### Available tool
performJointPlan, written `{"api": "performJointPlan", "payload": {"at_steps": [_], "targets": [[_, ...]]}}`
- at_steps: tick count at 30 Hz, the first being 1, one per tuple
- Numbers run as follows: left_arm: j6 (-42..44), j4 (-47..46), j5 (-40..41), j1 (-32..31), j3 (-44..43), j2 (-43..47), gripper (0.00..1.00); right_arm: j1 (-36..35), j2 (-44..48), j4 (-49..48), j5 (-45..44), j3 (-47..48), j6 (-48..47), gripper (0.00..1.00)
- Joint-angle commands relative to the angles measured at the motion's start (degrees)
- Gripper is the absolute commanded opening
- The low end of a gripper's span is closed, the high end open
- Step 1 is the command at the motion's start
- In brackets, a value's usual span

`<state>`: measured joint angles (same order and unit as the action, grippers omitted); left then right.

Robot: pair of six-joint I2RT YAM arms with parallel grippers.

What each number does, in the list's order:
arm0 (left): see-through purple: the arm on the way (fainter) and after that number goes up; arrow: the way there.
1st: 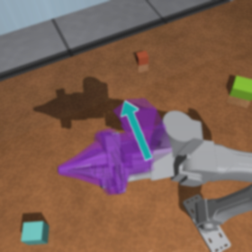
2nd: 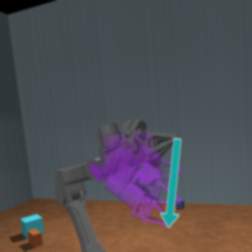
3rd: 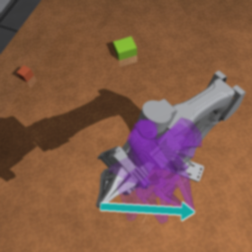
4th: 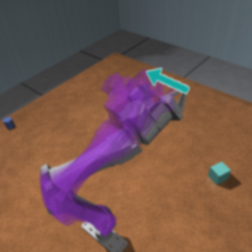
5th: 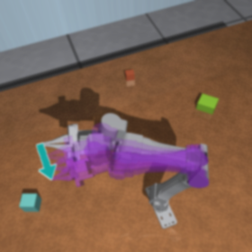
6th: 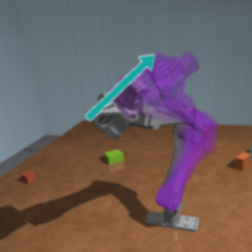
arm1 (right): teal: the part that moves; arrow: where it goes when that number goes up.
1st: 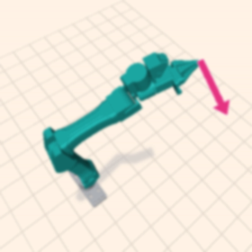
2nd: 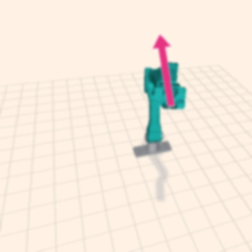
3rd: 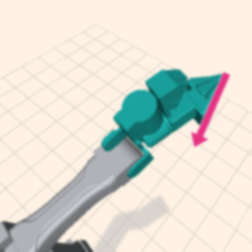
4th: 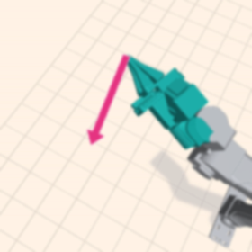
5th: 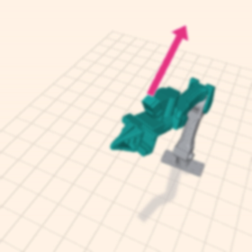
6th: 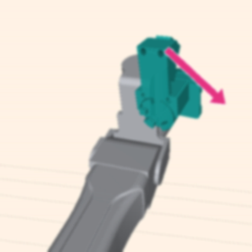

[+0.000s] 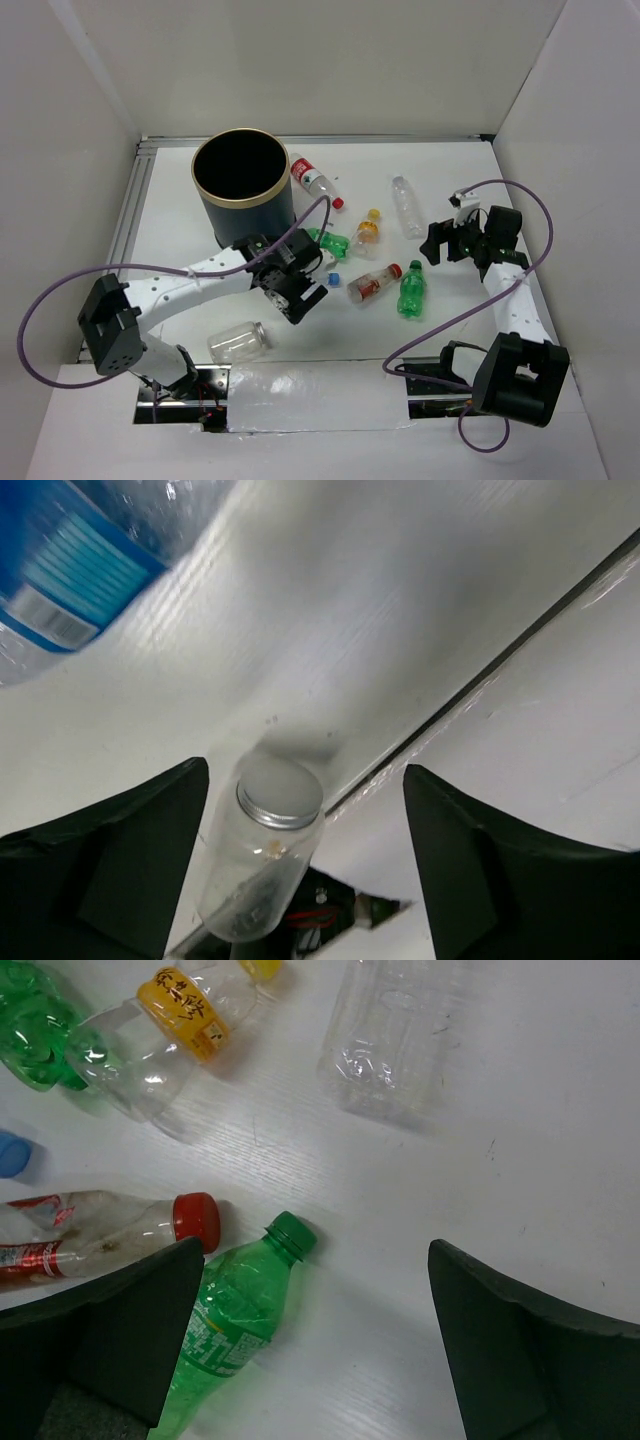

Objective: Put the plastic bottles in the bin

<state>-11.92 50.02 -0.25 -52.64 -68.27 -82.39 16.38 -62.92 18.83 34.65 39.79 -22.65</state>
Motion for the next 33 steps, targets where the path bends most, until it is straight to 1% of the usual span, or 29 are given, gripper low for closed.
{"api": "performJointPlan", "payload": {"at_steps": [1,4,6,7,8,11,12,14,16,17,18,19,21,23,25,28,31,33], "targets": [[0.32,5.97,5.17,-1.67,-1.87,-1.36,0.93,-0.03,-0.19,-0.28,2.26,1.00,-1.95,1.00],[0.32,6.49,7.36,-3.07,-3.00,-3.12,0.93,-0.03,-0.19,-0.28,2.26,0.99,-3.10,1.00],[-0.47,8.77,9.55,-3.87,-3.01,-3.13,0.93,-0.03,-0.19,0.24,2.26,0.47,-3.62,1.00],[-2.38,9.30,10.87,-4.65,-3.01,-3.13,0.96,-0.03,-0.19,0.24,2.26,0.46,-3.62,1.00],[-2.93,9.92,10.89,-4.66,-3.53,-3.13,0.99,-0.03,-0.19,-0.37,2.26,0.46,-3.62,1.00],[-5.04,12.11,11.59,-4.66,-5.64,-4.61,0.99,-0.03,-0.81,-0.37,2.79,-0.06,-3.62,1.00],[-5.04,12.64,9.85,-4.66,-6.43,-6.88,0.99,-0.03,-0.81,-0.89,2.79,-0.06,-3.62,1.00],[-7.14,16.32,9.83,-5.19,-9.93,-9.97,0.99,-0.03,-1.42,-0.90,3.31,-0.06,-3.62,1.00],[-9.33,20.62,8.51,-7.29,-12.84,-14.71,0.99,-0.03,-1.42,-0.90,3.31,-0.06,-3.62,1.00],[-13.26,25.43,9.12,-7.99,-13.81,-16.38,0.99,-0.03,-1.94,-0.90,3.31,-0.06,-3.62,1.00],[-15.13,27.48,9.13,-9.31,-14.34,-17.88,0.99,-0.03,-1.95,-1.42,3.31,-0.06,-3.62,1.00],[-17.15,28.37,11.04,-10.10,-13.74,-18.94,0.99,-0.03,-1.95,-1.43,3.31,-0.06,-3.62,1.00],[-21.72,28.38,11.06,-10.11,-10.15,-18.95,0.99,-0.03,-1.95,-2.04,3.84,-0.59,-3.62,1.00],[-25.76,28.38,11.06,-10.11,-8.64,-16.68,0.99,-0.03,-1.95,-2.04,4.36,-1.11,-3.62,1.00],[-28.05,28.38,11.58,-8.36,-7.84,-14.74,0.99,-0.03,-1.95,-2.04,4.37,-1.64,-4.23,1.00],[-29.82,28.38,13.69,-5.11,-5.57,-11.92,0.99,-0.03,-2.56,-2.04,5.51,-1.65,-4.24,1.00],[-30.35,28.38,14.67,-2.30,-4.16,-11.92,0.99,-0.03,-3.26,-1.52,6.30,-1.65,-4.76,1.00],[-29.83,28.38,15.19,-1.59,-2.75,-11.92,0.99,-0.03,-3.27,-1.52,6.82,-1.65,-4.77,1.00]]}}
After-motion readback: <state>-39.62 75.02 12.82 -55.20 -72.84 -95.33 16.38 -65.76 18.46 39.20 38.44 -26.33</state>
